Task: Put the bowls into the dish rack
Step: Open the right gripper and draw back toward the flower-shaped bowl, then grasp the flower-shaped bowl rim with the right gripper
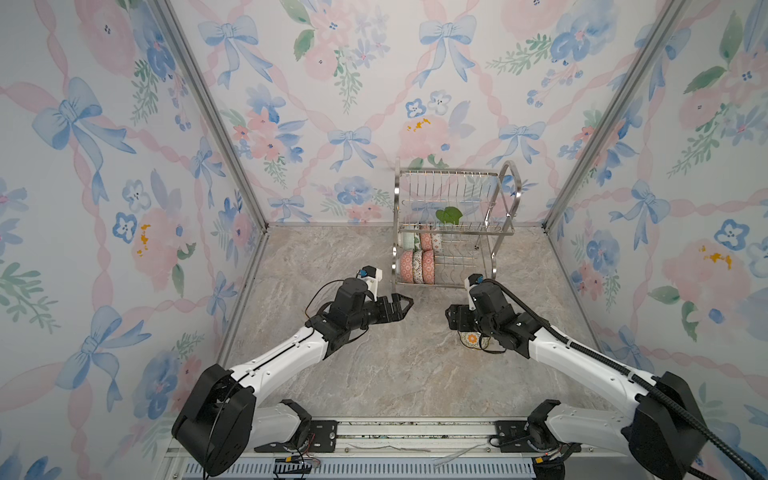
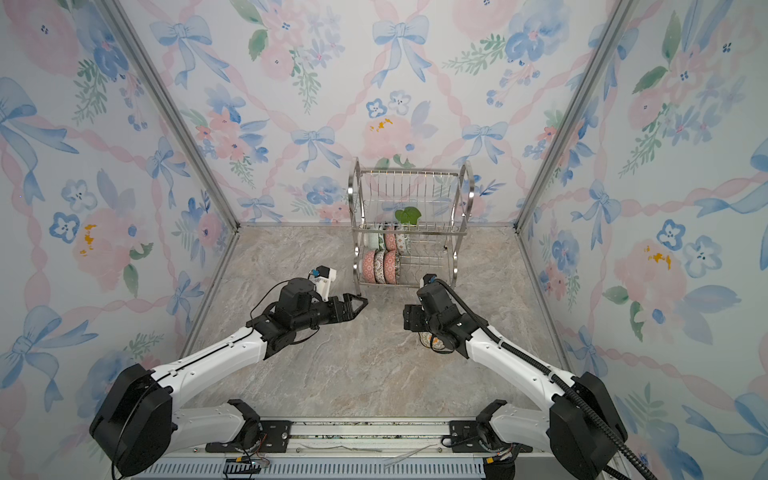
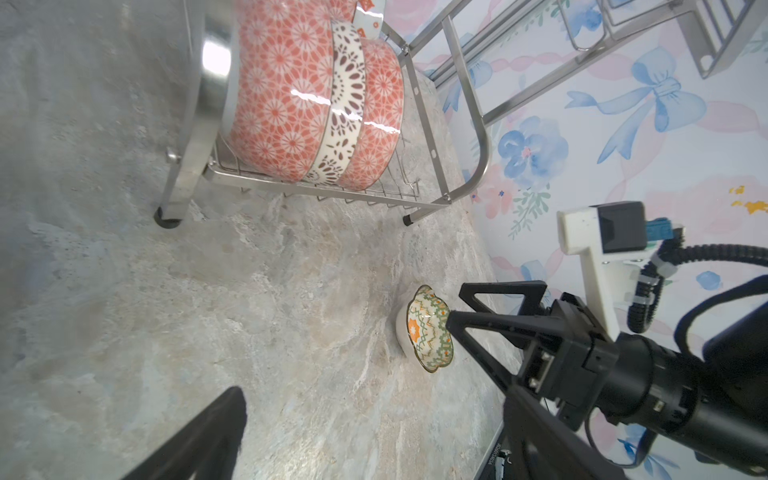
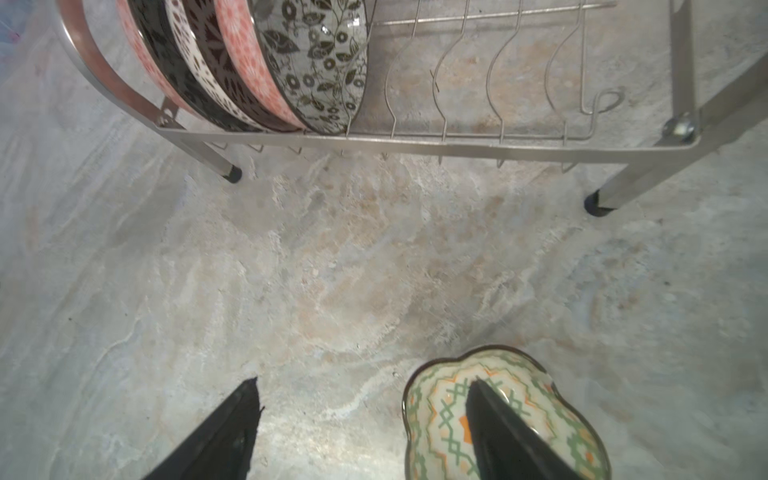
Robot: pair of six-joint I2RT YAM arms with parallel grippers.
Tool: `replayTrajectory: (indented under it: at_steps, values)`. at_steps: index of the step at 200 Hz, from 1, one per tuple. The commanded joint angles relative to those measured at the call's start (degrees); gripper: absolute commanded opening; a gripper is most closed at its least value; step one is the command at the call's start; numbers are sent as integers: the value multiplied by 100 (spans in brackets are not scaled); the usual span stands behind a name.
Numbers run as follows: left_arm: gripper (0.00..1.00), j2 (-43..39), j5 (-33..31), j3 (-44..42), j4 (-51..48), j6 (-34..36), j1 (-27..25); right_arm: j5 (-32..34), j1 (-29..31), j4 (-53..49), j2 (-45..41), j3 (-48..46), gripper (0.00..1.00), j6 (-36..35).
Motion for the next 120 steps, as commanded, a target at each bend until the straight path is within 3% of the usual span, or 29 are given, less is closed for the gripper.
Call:
replayTrajectory:
  at_steps: [1,44,120]
  values:
    - [98,-86,146,-132,241,-23,-41,590,297,-731,-103,-118,83,163]
    - [98,-143,118,-237,272,-32,-100,862,678,-821,242,-181,76,240]
    - [98,-102,55,-297,290,-85,-130,951,691,-405,1161,-156,48,98]
